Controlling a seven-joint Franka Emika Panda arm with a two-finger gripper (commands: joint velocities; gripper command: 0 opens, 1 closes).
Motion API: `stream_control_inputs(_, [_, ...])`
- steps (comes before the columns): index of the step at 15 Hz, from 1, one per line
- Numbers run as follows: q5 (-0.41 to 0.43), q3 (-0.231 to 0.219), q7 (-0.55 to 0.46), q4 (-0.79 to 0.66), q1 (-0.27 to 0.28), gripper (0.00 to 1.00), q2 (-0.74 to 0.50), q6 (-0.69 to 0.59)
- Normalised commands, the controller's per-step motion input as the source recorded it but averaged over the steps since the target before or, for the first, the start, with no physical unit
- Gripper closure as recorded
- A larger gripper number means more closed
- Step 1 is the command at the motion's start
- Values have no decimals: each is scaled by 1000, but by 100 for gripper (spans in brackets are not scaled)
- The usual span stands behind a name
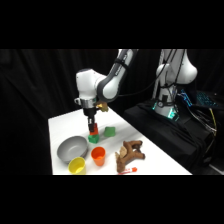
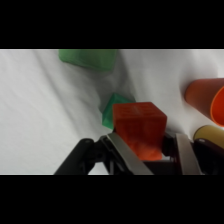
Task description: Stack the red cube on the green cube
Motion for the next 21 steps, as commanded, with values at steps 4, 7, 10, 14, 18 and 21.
stream_control_inputs(4, [151,94,-128,99,-102,73,101,142])
stream_control_inputs(7, [163,101,-142,107,-106,73,92,130])
stream_control_inputs(10, [173,106,-148,120,-107,73,84,122])
stream_control_inputs(14, [168,97,-144,115,-95,21,58,97])
stream_control_inputs(18, [116,59,-116,60,-57,0,-8,67])
stream_control_inputs(21, [47,14,-75,-7,-8,0,-99,22])
